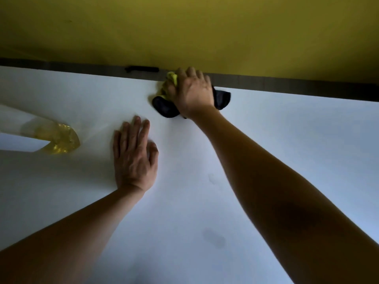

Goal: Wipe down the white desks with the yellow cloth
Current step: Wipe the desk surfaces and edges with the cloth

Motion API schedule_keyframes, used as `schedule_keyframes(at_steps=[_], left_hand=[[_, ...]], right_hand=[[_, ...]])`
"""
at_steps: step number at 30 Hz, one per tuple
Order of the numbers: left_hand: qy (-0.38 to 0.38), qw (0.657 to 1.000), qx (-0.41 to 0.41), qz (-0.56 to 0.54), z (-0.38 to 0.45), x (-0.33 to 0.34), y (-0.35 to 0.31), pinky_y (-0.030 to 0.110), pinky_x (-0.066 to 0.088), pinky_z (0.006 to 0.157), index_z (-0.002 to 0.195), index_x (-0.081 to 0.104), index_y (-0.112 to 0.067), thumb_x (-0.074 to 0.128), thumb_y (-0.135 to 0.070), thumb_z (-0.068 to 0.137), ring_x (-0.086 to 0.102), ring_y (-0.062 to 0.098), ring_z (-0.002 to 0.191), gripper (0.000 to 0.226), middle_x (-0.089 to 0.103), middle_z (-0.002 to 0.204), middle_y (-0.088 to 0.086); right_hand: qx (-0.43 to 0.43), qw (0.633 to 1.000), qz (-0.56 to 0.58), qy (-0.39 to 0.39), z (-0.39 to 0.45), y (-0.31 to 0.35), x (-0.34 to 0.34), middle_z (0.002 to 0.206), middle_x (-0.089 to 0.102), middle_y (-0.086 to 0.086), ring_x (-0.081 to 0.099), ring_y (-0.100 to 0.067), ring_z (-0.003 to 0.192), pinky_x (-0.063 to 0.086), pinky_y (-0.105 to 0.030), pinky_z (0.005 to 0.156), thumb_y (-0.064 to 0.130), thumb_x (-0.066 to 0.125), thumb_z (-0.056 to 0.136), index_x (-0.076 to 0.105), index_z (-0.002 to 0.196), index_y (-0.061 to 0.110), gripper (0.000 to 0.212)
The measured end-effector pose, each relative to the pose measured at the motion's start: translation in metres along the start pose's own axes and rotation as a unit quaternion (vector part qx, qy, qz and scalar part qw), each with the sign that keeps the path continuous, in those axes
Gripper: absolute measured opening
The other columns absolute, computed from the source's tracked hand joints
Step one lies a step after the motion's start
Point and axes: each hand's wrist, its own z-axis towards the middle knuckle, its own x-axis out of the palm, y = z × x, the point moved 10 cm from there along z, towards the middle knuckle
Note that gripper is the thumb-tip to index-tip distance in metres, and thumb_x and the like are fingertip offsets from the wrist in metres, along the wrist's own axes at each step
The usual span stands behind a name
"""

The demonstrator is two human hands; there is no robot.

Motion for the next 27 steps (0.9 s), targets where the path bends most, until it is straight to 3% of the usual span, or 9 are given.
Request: schedule_keyframes(at_steps=[6, 9, 13, 19, 23, 27], left_hand=[[0.003, 0.999, 0.039, 0.012, -0.004, -0.002, -0.01, 0.058, 0.018, 0.125, 0.158, 0.04, -0.023, 0.037, -0.021, 0.102, 0.03, 0.04, 0.153, 0.057, 0.031, 0.168, 0.011], [0.002, 0.998, 0.068, -0.001, -0.006, -0.001, -0.018, 0.058, 0.021, 0.124, 0.156, 0.043, -0.02, 0.036, -0.016, 0.1, 0.033, 0.04, 0.151, 0.057, 0.034, 0.166, 0.013], [0.004, 0.995, 0.094, -0.022, -0.006, -0.003, -0.025, 0.058, 0.024, 0.124, 0.153, 0.048, -0.016, 0.034, -0.012, 0.099, 0.034, 0.042, 0.151, 0.056, 0.037, 0.164, 0.016], [-0.002, 0.993, 0.107, -0.044, -0.006, -0.003, -0.039, 0.056, 0.028, 0.122, 0.144, 0.056, -0.006, 0.049, 0.001, 0.097, 0.043, 0.045, 0.144, 0.048, 0.047, 0.156, 0.021], [0.014, 0.991, 0.114, -0.063, -0.004, -0.003, -0.057, 0.055, 0.031, 0.121, 0.141, 0.057, -0.003, 0.05, -0.011, 0.098, 0.044, 0.043, 0.143, 0.045, 0.049, 0.153, 0.02], [0.075, 0.976, 0.186, -0.08, -0.017, 0.009, -0.13, 0.052, 0.028, 0.123, 0.15, 0.05, -0.008, 0.045, -0.024, 0.1, 0.037, 0.039, 0.149, 0.053, 0.044, 0.159, 0.016]], right_hand=[[0.119, 0.992, -0.021, -0.025, -0.06, -0.156, -0.061, 0.123, 0.056, -0.021, 0.05, -0.039, 0.116, 0.034, -0.046, 0.097, 0.048, 0.038, 0.095, 0.055, 0.125, 0.01, 0.051], [0.147, 0.988, -0.014, -0.032, -0.066, -0.185, -0.072, 0.123, 0.056, -0.022, 0.049, -0.04, 0.116, 0.033, -0.047, 0.1, 0.044, 0.04, 0.1, 0.055, 0.123, 0.007, 0.046], [0.157, 0.986, -0.046, -0.039, -0.057, -0.156, -0.061, 0.122, 0.058, -0.022, 0.051, -0.04, 0.114, 0.035, -0.047, 0.095, 0.046, 0.039, 0.099, 0.056, 0.121, 0.008, 0.048], [0.032, 0.999, -0.018, -0.001, -0.025, -0.037, -0.018, 0.113, 0.06, -0.011, 0.055, -0.033, 0.107, 0.037, -0.044, 0.09, 0.056, 0.037, 0.095, 0.054, 0.121, 0.019, 0.048], [0.007, 1.0, -0.017, -0.007, -0.025, -0.038, -0.018, 0.113, 0.06, -0.008, 0.054, -0.031, 0.108, 0.037, -0.043, 0.091, 0.058, 0.041, 0.094, 0.055, 0.12, 0.019, 0.049], [0.007, 1.0, -0.003, -0.009, -0.028, -0.054, -0.023, 0.116, 0.06, -0.009, 0.053, -0.032, 0.112, 0.036, -0.043, 0.092, 0.055, 0.043, 0.094, 0.056, 0.12, 0.018, 0.047]])
